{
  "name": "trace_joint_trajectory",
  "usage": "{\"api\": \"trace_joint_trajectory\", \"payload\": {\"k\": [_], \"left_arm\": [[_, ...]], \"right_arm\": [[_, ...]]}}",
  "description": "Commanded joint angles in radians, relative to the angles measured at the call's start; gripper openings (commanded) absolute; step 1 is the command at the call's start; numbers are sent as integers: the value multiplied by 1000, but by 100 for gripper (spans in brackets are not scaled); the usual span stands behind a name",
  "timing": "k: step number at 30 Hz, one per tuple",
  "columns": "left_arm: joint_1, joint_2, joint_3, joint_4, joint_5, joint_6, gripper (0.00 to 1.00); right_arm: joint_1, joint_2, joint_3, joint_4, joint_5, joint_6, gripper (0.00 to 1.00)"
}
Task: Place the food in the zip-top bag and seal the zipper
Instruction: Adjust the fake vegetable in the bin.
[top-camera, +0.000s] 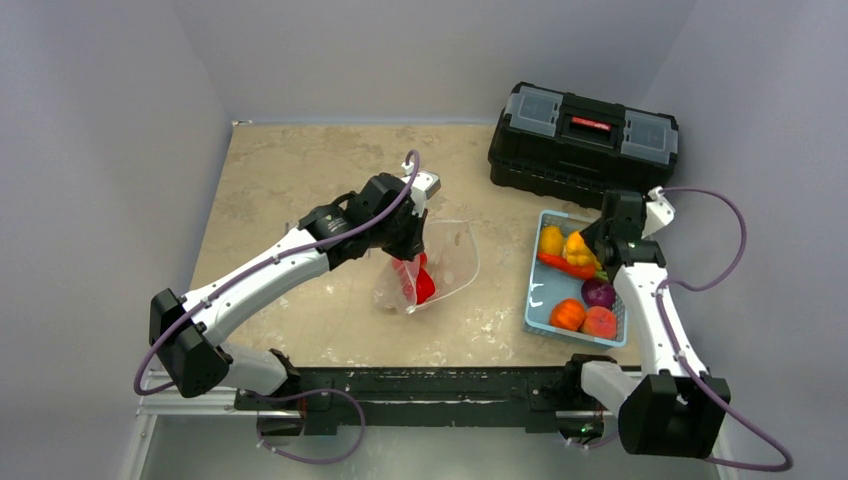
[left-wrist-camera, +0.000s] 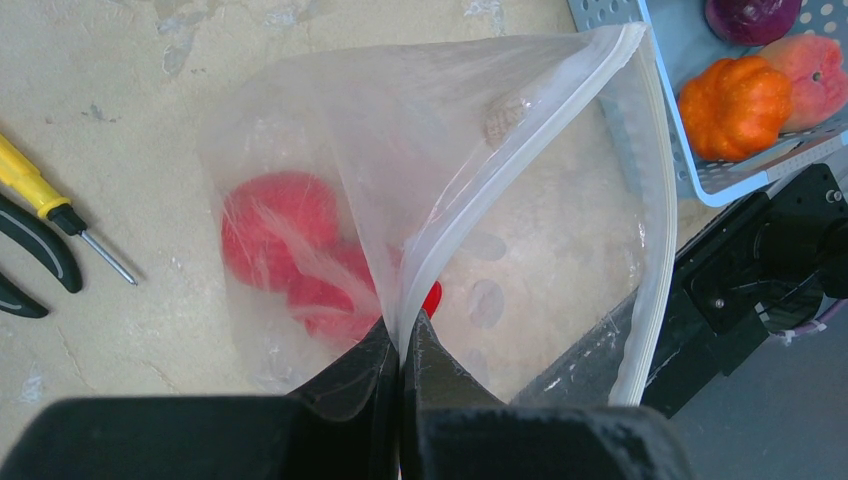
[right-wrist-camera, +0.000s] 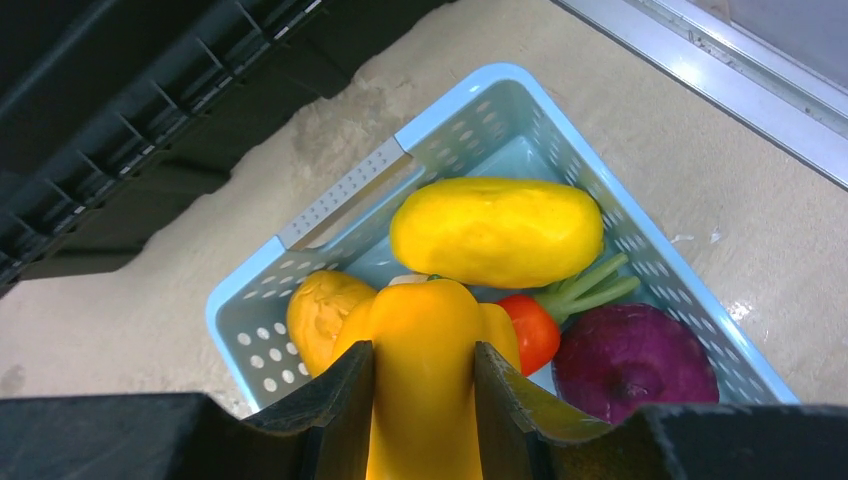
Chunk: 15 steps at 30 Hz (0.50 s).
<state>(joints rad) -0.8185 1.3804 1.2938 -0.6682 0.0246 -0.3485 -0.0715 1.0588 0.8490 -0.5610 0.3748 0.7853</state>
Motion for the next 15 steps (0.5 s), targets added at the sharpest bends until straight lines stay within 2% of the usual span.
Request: {"api": "trace_joint_trajectory", "payload": {"k": [1, 4, 6, 8, 12, 15], "left_arm": [[0, 1, 5, 35, 18, -3, 0], [1, -2, 7, 35, 23, -3, 0], [1, -6, 6, 36, 22, -3, 0], [1, -7, 6, 36, 21, -3, 0], [1, -10, 6, 35, 24, -4, 0], [0, -12, 6, 36, 25, -4, 0]], "right_arm": [[-2, 31, -17, 88, -18, -47, 17], [-2, 21, -49, 141, -106, -114, 43], [-1, -3, -73, 163, -139, -134, 64], [-1, -17, -89, 176, -143, -139, 78], [-2, 12, -64, 131, -164, -167, 94], [-2, 44, -52, 110, -178, -199, 99]]}}
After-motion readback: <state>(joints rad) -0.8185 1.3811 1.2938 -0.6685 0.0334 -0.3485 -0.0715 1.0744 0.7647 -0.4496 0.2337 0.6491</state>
